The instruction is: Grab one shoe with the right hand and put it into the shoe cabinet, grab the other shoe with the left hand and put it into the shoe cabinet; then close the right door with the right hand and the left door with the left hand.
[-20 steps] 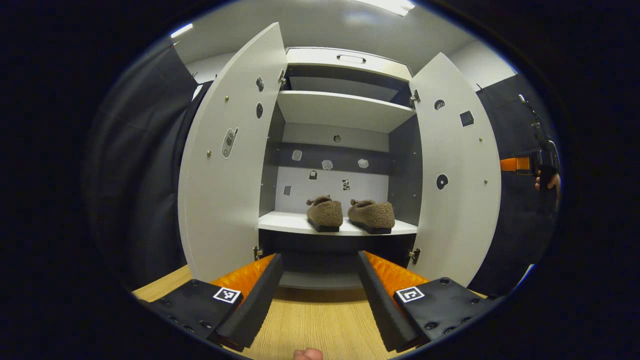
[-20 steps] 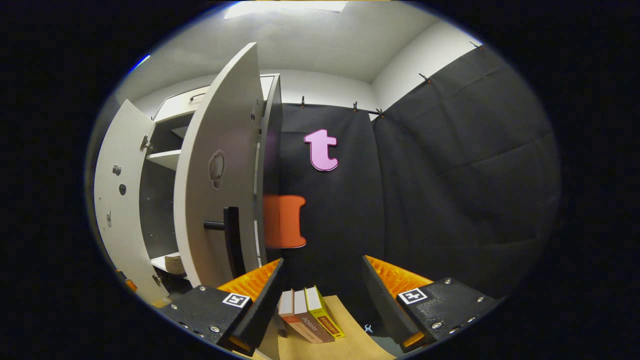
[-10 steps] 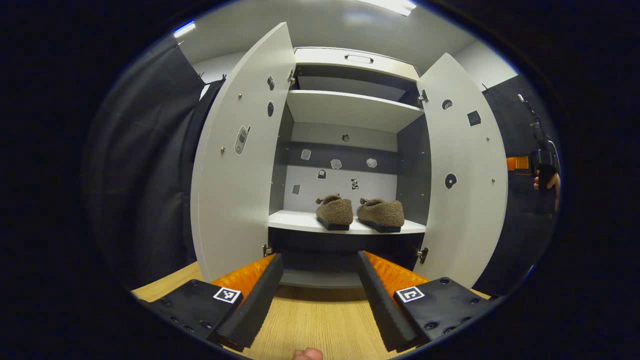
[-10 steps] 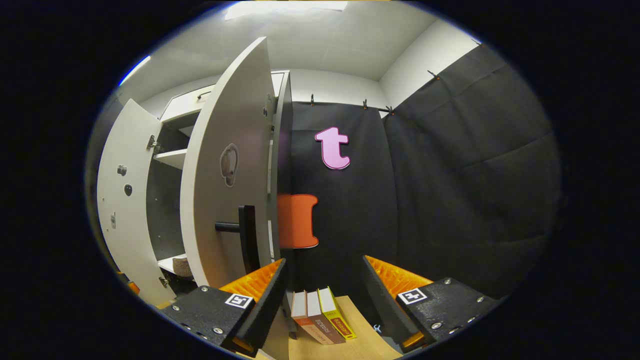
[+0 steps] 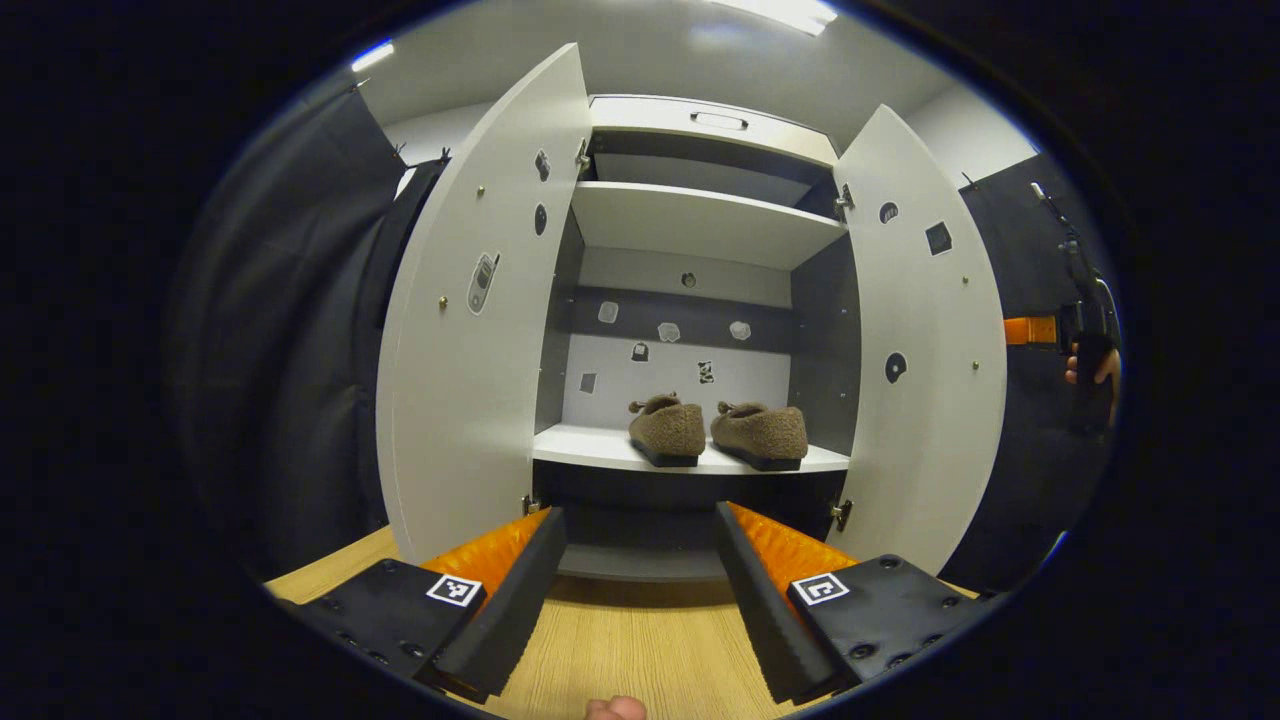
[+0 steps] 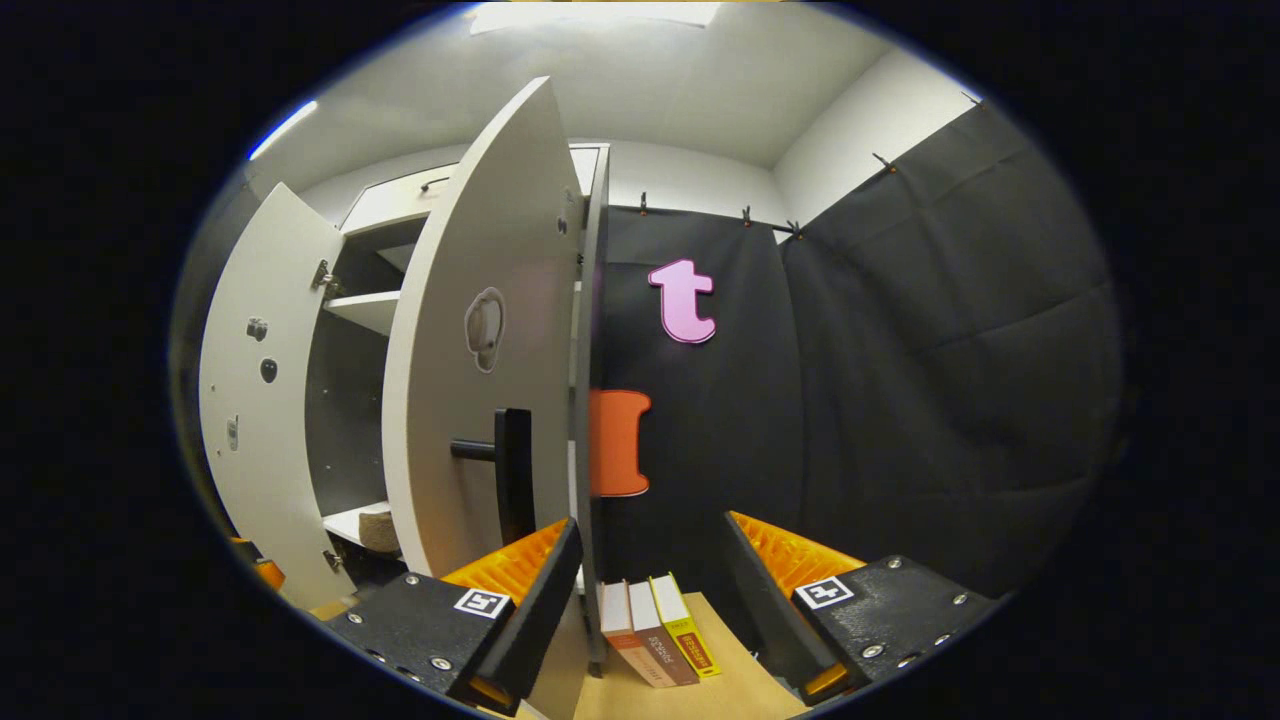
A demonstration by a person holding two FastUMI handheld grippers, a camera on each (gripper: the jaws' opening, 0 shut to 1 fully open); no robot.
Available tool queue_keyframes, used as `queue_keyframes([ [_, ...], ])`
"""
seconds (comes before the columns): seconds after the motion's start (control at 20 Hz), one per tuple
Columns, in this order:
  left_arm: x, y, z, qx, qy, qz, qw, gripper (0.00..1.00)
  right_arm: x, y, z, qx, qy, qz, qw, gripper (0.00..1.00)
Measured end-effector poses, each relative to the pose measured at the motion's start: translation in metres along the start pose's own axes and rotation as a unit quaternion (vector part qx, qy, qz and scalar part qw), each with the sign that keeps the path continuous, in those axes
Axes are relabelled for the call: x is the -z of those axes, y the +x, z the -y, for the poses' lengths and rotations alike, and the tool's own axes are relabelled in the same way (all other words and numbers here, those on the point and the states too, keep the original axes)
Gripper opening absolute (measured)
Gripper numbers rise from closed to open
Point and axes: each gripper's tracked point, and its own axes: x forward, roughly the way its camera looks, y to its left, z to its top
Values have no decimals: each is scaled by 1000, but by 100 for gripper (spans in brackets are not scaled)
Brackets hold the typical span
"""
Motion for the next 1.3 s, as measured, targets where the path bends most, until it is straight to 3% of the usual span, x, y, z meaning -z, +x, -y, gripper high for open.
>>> queue_keyframes([
  [0.3,-1,-1,-8,-1,3,2,1000,97,2,5,-57,-53,17,5,998,88],
  [0.35,-1,-1,-9,-1,3,3,1000,99,3,7,-66,-60,18,5,998,97],
  [0.4,0,0,-9,-1,2,3,1000,99,3,9,-75,-68,19,7,997,88],
  [0.7,-3,-1,-12,-5,15,3,1000,99,-2,24,-117,-111,39,11,993,92],
  [0.75,-3,-3,-12,-6,16,4,1000,97,-2,26,-122,-116,36,11,993,97],
  [0.8,-3,-3,-13,-7,16,4,1000,97,0,26,-127,-120,30,10,992,92],
  [1.1,-3,-2,-15,-9,14,5,1000,99,19,46,-164,-147,16,-9,989,92],
  [1.3,-5,-2,-15,-8,14,8,1000,97,29,65,-174,-136,18,-19,990,92],
])
